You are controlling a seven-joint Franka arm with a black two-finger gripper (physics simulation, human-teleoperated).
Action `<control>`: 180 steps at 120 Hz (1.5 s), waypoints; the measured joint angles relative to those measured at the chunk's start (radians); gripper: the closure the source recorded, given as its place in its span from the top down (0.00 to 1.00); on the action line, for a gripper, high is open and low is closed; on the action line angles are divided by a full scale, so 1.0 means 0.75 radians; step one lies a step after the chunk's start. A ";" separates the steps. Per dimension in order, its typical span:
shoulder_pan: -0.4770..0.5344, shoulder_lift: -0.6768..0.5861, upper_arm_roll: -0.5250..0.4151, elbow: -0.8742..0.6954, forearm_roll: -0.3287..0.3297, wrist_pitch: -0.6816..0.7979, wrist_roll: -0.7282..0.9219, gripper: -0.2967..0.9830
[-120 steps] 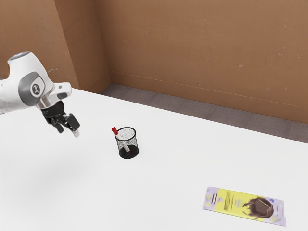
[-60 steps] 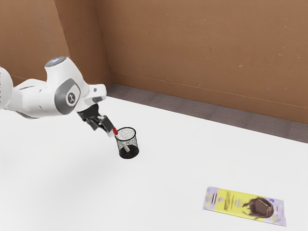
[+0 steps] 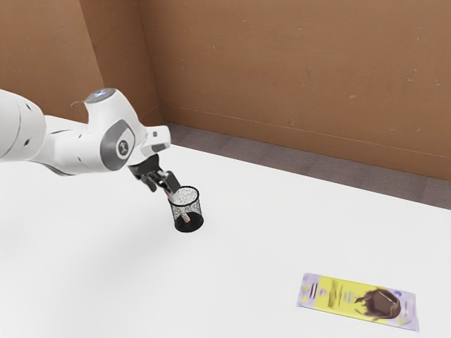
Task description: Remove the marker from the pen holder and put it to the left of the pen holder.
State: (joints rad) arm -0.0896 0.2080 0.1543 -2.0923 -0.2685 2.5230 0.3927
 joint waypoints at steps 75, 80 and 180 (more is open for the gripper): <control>0.001 0.001 -0.024 0.001 0.009 0.002 -0.042 0.37; 0.001 0.000 -0.025 -0.001 0.010 0.002 -0.043 0.35; 0.004 -0.091 -0.022 0.003 0.034 -0.009 -0.079 0.18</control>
State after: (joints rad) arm -0.0866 0.1401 0.1375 -2.0901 -0.2430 2.5164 0.3335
